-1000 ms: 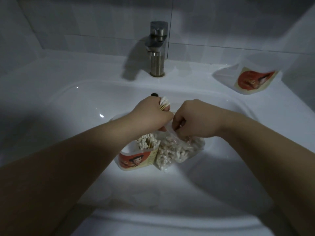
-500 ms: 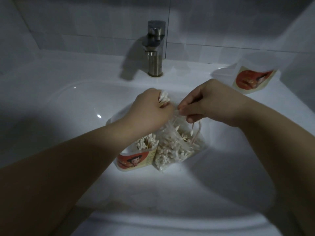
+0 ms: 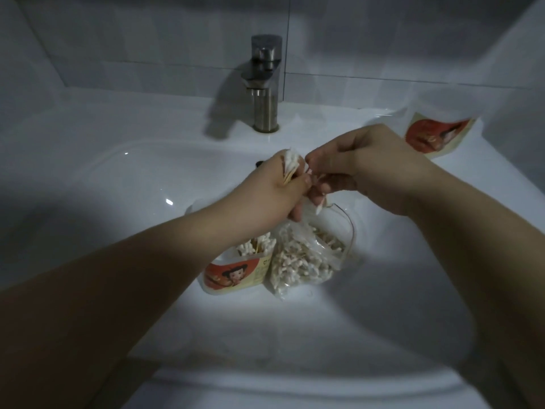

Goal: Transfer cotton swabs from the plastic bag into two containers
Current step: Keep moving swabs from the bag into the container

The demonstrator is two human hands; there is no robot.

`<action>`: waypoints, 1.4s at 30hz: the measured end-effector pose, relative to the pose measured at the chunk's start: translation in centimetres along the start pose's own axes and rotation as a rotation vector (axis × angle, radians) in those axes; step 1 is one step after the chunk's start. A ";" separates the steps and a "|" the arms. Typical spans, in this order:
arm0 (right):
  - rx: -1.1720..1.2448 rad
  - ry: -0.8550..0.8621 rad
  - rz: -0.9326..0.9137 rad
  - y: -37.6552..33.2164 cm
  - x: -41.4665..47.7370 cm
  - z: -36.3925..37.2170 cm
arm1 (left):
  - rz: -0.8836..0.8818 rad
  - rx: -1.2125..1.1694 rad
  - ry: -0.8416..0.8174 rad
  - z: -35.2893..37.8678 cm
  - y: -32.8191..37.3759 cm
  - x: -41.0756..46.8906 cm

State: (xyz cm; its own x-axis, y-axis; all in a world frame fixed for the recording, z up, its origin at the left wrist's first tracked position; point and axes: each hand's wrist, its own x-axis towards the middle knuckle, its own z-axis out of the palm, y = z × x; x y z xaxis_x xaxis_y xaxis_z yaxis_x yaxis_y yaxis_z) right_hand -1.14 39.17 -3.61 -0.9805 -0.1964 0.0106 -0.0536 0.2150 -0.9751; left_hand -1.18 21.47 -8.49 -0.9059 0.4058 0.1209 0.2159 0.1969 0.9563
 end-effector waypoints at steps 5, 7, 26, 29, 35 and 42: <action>0.137 0.138 0.068 0.5 0.6 0.1 | -0.150 -0.018 0.134 -0.4 -0.2 0.9; 0.175 0.142 0.065 0.7 0.6 0.1 | -0.146 -0.016 0.155 -0.6 -0.1 1.0; -0.229 0.099 -0.040 0.6 0.2 0.7 | -0.271 -0.106 0.108 -1.1 0.6 0.4; -0.686 0.051 -0.013 0.8 0.4 0.0 | -0.287 -0.108 0.172 -1.7 0.4 0.5; -1.021 -0.252 0.097 1.5 0.1 0.8 | -0.309 -0.205 0.156 -1.7 0.3 0.6; -1.053 -0.320 0.056 2.3 0.1 1.8 | -0.295 -0.193 0.093 -1.8 0.1 0.6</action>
State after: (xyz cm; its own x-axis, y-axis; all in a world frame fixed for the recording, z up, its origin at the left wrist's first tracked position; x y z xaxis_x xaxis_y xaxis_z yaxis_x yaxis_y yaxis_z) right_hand -1.04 37.93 -6.25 -0.9005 -0.3666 -0.2337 -0.2940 0.9095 -0.2941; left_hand -2.32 20.12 -7.84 -0.9502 0.2718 -0.1527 -0.1248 0.1174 0.9852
